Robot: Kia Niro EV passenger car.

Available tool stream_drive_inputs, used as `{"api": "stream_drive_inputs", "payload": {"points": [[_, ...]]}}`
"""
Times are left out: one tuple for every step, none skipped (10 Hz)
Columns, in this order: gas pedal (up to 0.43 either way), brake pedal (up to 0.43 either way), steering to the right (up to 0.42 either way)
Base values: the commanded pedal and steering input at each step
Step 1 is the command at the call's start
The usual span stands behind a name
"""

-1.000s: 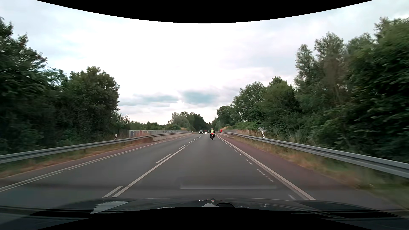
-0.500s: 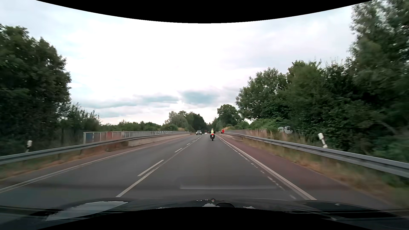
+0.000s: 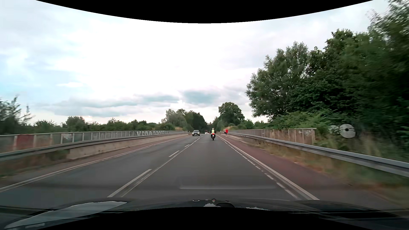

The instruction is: Follow the waypoints while adhering to traffic rules and regulations

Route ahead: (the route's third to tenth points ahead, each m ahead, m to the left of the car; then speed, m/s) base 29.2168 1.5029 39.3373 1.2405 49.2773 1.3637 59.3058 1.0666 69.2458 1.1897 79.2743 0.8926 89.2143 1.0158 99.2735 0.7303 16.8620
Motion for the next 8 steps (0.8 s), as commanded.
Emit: {"api": "stream_drive_inputs", "payload": {"points": [[0.197,0.000,-0.001],[0.197,0.000,-0.003],[0.197,0.000,-0.005],[0.197,0.000,-0.007],[0.197,0.000,-0.005],[0.197,0.000,-0.004],[0.197,0.000,-0.003],[0.197,0.000,-0.001]]}}
